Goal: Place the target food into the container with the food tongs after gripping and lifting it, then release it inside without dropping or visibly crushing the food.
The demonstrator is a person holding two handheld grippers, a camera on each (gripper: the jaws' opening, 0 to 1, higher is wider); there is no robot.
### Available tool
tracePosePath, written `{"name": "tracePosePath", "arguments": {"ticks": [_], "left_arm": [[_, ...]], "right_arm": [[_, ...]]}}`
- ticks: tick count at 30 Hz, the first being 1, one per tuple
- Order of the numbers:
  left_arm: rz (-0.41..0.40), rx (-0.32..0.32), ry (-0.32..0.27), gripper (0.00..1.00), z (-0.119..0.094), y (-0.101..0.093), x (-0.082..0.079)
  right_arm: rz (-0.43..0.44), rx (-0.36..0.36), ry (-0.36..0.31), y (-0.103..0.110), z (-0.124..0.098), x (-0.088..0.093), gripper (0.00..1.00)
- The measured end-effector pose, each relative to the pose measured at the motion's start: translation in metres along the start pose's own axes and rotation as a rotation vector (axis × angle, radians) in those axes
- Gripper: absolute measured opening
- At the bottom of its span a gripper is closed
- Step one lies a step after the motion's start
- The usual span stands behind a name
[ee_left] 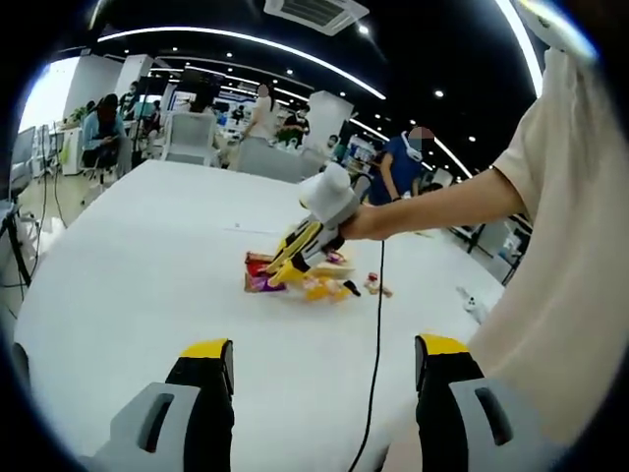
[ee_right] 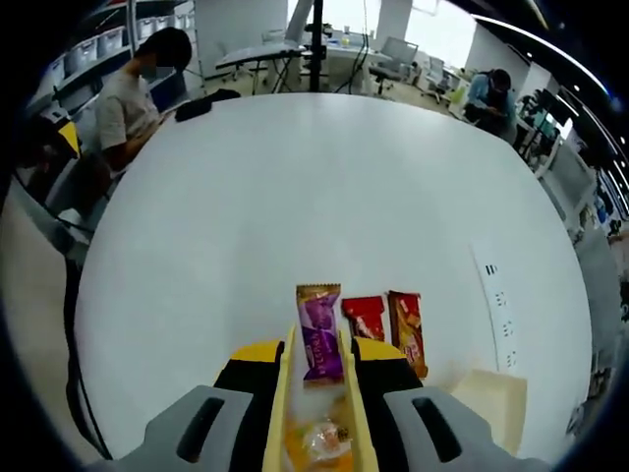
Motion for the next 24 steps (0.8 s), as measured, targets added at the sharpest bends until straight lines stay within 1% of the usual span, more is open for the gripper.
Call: {"name": "tracePosePath", "arguments": {"ticks": [5,10,14,24], "left_arm": [[-0.008,-0.007,-0.004,0.75,0.002,0.003,-0.001],[-0.027,-0.016,-0.015,0.75,0.003,0.005,-0.002],[-0.034,-0.022,-0.010,0.75,0.003,0.006,0.000],[-0.035,-0.022,0.004,0.75,0.004,0.006,0.003]], "right_arm": [[-0.012,-0.019,0.004,-0.001,0.007,-0.002,0.27],[-0.017,-0.029,0.016,-0.002,0.013,0.002,0.27],[-0.003,-0.031,0.027,-0.004,0.019,0.008,0.27],[-0.002,-0.030,0.025,-0.003,0.020,0.009,0.27]]}}
Point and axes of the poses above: the point that each gripper's makers call its tool centre point, and the gripper's own axes: z roughly forward along the fingers, y roughly to its left, x roughly out of its underside, the point moved 7 cm from there along -z, roughly backward along the fingers, and after that the axes turned 15 degrees about -y, right-handed, at the moved point
